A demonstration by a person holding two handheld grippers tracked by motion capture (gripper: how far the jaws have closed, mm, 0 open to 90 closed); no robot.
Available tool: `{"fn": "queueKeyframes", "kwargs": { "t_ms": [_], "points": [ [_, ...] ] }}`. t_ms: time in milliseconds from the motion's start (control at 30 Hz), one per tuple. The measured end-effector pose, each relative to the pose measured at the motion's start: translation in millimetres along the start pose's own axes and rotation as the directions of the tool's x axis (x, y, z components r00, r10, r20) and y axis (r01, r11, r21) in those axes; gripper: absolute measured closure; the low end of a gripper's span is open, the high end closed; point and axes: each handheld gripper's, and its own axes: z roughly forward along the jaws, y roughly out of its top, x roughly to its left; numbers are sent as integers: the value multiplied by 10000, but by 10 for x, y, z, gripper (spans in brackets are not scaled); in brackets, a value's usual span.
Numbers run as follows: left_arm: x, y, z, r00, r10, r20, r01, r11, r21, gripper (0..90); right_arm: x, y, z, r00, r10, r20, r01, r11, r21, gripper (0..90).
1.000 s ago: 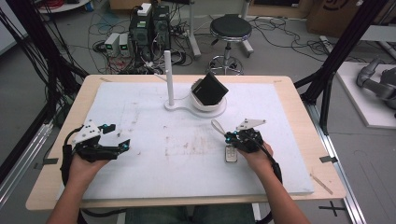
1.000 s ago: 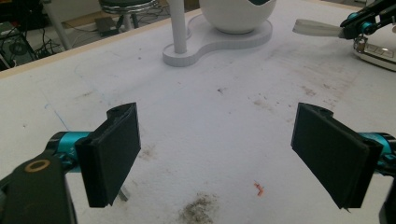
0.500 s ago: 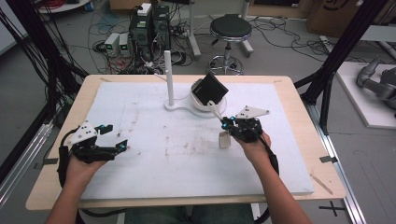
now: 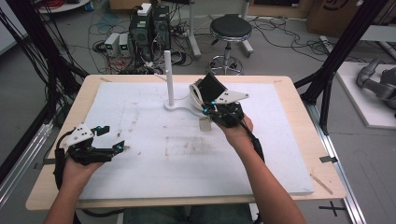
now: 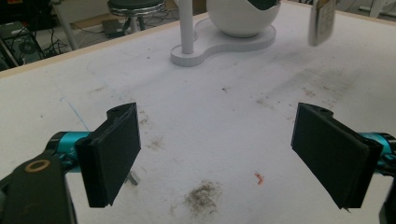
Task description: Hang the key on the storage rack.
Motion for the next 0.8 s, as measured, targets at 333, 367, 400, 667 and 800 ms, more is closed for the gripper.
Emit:
{"fn": "queueKeyframes", "kwargs": {
  "t_ms": [333, 367, 400, 667, 800],
  "points": [
    [4, -25, -87, 9999, -19, -106, 19, 10000, -11, 156, 44, 369, 188, 9982, -603, -37, 603, 9981, -82, 826],
    [6, -29, -101, 9999, -6, -132, 6, 10000, -11, 156, 37, 405, 205, 9975, -707, -21, 707, 9975, -44, 826],
    [7, -34, -114, 9999, -38, -163, 37, 10000, -32, 156, 36, 435, 222, 9976, -698, -4, 697, 9975, -98, 826],
    [2, -57, -186, 9997, -37, -247, 36, 10000, -44, 156, 49, 641, 372, 9953, -967, 61, 967, 9953, 85, 828],
    [3, -61, -203, 9997, -49, -259, 48, 10000, -48, 156, 67, 712, 464, 9923, -1239, 84, 1234, 9914, 425, 829]
  ]
}}
